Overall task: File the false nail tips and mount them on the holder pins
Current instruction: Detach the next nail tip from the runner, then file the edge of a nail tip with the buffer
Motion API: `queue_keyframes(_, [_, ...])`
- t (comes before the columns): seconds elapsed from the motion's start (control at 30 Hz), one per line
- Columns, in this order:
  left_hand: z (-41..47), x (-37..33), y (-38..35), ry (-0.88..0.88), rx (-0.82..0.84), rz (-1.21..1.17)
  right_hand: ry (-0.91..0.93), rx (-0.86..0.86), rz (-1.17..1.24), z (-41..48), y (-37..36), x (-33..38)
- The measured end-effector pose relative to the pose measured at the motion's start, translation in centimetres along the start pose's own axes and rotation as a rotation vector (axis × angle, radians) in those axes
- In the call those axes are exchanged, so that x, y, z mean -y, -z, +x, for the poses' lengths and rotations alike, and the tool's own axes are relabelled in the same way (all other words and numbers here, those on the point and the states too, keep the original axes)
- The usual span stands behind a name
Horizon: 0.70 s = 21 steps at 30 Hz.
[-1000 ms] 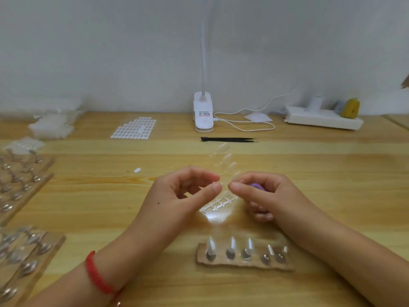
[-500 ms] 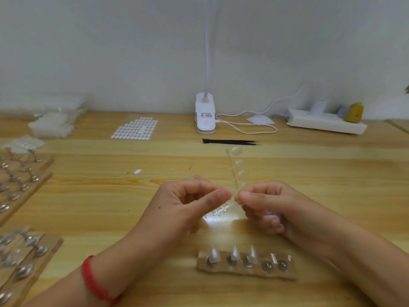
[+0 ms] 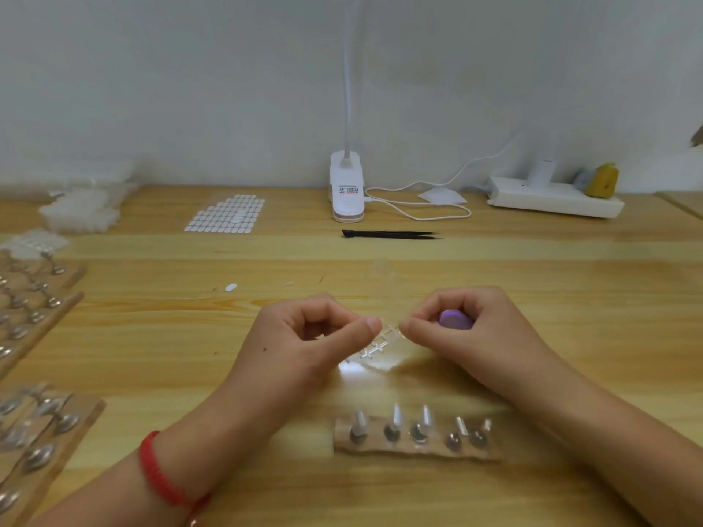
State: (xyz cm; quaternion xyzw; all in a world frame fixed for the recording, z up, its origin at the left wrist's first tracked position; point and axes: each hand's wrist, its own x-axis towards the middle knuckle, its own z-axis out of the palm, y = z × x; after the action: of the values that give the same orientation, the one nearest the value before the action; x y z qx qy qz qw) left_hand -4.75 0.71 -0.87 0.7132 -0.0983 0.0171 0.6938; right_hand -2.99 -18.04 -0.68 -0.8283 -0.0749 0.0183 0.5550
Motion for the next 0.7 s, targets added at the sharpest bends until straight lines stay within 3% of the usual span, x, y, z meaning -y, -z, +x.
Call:
queue_keyframes(0.13, [-0.2, 0.3, 0.2, -0.132, -0.038, 0.070, 0.193, 0.153, -0.400, -1.0, 0.1, 0.0])
queue_keyframes(0.2, [-0.3, 0.2, 0.1, -0.191, -0.034, 0.110, 0.235, 0.121, -0.449, -0.7, 0.1, -0.1])
queue_keyframes(0.27, [-0.3, 0.2, 0.1, -0.186, -0.044, 0.117, 0.102, 0.050, -0.144, 0.3, 0.5, 0.1])
queue_keyframes(0.37, [-0.2, 0.4, 0.0, -0.138, -0.025, 0.121, -0.188, 0.162, 0.691, 1.0, 0.7, 0.5])
queue_keyframes(0.43, [-0.3, 0.5, 0.0, -0.096, 0.017, 0.117, -0.257, 0.214, 0.959, 0.9, 0.6, 0.5])
queue_keyframes(0.57, [-0.2, 0.7, 0.0, -0.051, 0.055, 0.119, -0.289, 0.286, 1.079, 0.8, 0.3, -0.3])
queue_keyframes(0.7, [0.2, 0.8, 0.1, -0.026, 0.015, 0.100, -0.238, 0.325, 0.918, 0.9, 0.4, -0.8])
